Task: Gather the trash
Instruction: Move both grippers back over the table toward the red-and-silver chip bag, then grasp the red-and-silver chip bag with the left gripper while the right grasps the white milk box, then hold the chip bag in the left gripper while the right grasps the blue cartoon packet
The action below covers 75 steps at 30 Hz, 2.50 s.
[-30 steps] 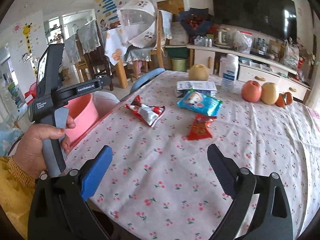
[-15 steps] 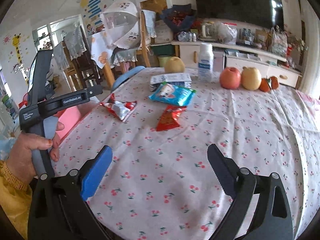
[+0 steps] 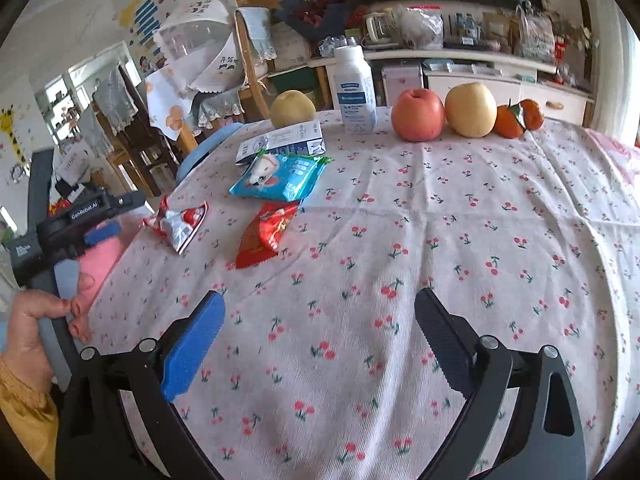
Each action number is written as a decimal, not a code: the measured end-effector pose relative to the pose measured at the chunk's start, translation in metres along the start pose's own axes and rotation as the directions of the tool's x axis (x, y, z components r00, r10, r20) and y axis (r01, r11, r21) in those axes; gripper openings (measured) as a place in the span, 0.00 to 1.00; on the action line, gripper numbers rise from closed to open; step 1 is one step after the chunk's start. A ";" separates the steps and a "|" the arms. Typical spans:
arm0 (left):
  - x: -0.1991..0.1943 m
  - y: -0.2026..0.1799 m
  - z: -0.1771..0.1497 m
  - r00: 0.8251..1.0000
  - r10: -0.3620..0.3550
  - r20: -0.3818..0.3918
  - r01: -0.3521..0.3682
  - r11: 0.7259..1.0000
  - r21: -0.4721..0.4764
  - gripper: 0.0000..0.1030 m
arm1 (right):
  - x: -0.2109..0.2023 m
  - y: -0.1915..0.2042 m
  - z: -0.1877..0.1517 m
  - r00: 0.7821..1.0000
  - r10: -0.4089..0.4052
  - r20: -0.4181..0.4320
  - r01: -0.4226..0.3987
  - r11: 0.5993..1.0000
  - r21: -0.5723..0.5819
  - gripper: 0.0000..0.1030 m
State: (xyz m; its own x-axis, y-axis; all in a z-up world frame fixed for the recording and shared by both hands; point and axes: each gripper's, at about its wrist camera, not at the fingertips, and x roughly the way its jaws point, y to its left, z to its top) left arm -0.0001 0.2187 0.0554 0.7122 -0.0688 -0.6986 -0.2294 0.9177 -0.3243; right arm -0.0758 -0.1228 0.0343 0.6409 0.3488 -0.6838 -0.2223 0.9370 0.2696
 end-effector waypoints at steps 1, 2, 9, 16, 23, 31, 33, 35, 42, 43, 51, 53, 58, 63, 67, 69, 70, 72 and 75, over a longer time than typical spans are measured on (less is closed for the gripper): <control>0.002 -0.001 0.001 1.000 -0.003 -0.001 0.003 1.000 -0.012 0.88 | 0.003 -0.001 0.001 1.000 0.006 -0.004 -0.006 1.000 0.004 0.92; 0.005 -0.002 0.001 1.000 -0.002 -0.003 0.002 1.000 -0.022 0.88 | 0.006 -0.002 0.004 1.000 0.011 -0.010 -0.011 1.000 0.007 0.92; 0.029 -0.006 0.000 0.998 0.022 -0.066 -0.028 0.996 -0.090 0.88 | 0.030 0.004 0.025 0.999 0.002 -0.039 -0.006 0.997 -0.083 0.92; 0.049 -0.004 0.006 0.995 0.061 -0.084 -0.073 0.988 -0.138 0.82 | 0.058 0.017 0.085 1.000 0.022 -0.010 -0.023 0.989 -0.149 0.92; 0.065 -0.003 0.012 0.990 0.101 -0.103 -0.113 0.987 -0.117 0.69 | 0.119 0.044 0.151 1.000 0.010 -0.012 -0.012 0.983 -0.183 0.82; 0.071 -0.013 0.014 0.986 0.131 -0.099 -0.134 0.991 -0.016 0.57 | 0.202 0.068 0.195 0.997 -0.019 -0.079 0.001 0.976 -0.219 0.61; 0.072 -0.011 0.015 0.987 0.131 -0.096 -0.133 0.991 -0.005 0.53 | 0.218 0.070 0.203 0.995 -0.034 -0.092 0.013 0.975 -0.220 0.59; 0.071 -0.012 0.014 0.987 0.128 -0.094 -0.128 0.992 0.004 0.52 | 0.233 0.071 0.210 0.993 -0.043 -0.114 0.016 0.974 -0.224 0.56; 0.071 -0.012 0.014 0.989 0.109 -0.097 -0.107 0.994 0.028 0.50 | 0.260 0.075 0.218 0.978 -0.039 -0.207 -0.015 0.967 -0.253 0.52; 0.071 -0.013 0.013 0.989 0.107 -0.099 -0.105 0.994 0.030 0.50 | 0.261 0.076 0.218 0.975 -0.028 -0.222 -0.030 0.966 -0.255 0.52; 0.070 -0.023 0.006 0.988 0.078 -0.131 -0.066 0.993 0.096 0.49 | 0.240 0.061 0.191 0.947 0.043 -0.318 -0.112 0.973 -0.201 0.52; 0.068 -0.026 0.003 0.988 0.065 -0.140 -0.049 0.992 0.113 0.49 | 0.228 0.056 0.181 0.948 0.045 -0.314 -0.111 0.975 -0.194 0.52; 0.063 -0.044 -0.012 0.985 0.025 -0.168 0.006 0.983 0.182 0.49 | 0.190 0.041 0.151 0.958 0.031 -0.283 -0.083 0.981 -0.173 0.52; 0.055 -0.067 -0.031 0.978 -0.032 -0.205 0.084 0.965 0.249 0.49 | 0.147 0.021 0.115 0.973 0.008 -0.230 -0.041 0.990 -0.138 0.52; 0.046 -0.086 -0.051 0.968 -0.079 -0.237 0.155 0.934 0.322 0.49 | 0.113 0.002 0.087 0.982 -0.025 -0.190 0.005 0.995 -0.103 0.52; 0.041 -0.095 -0.061 0.964 -0.097 -0.249 0.185 0.916 0.357 0.49 | 0.099 -0.008 0.077 0.984 -0.042 -0.175 0.029 0.997 -0.075 0.52; 0.038 -0.099 -0.066 0.962 -0.105 -0.254 0.197 0.907 0.372 0.49 | 0.091 -0.013 0.071 0.985 -0.045 -0.165 0.036 0.998 -0.057 0.53; 0.035 -0.103 -0.073 0.961 -0.106 -0.255 0.203 0.898 0.391 0.49 | 0.071 -0.024 0.061 0.989 -0.051 -0.138 0.050 0.999 -0.013 0.58; 0.030 -0.106 -0.079 0.962 -0.113 -0.251 0.209 0.892 0.401 0.44 | 0.036 -0.032 0.046 0.995 -0.067 -0.073 0.068 0.998 0.017 0.72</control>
State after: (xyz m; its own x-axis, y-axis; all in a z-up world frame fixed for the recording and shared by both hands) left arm -0.0069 0.0881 0.0185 0.5444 -0.2675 -0.7950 0.2105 0.9610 -0.1792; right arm -0.0113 -0.1413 0.0323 0.5990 0.2858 -0.7480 -0.1655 0.9582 0.2336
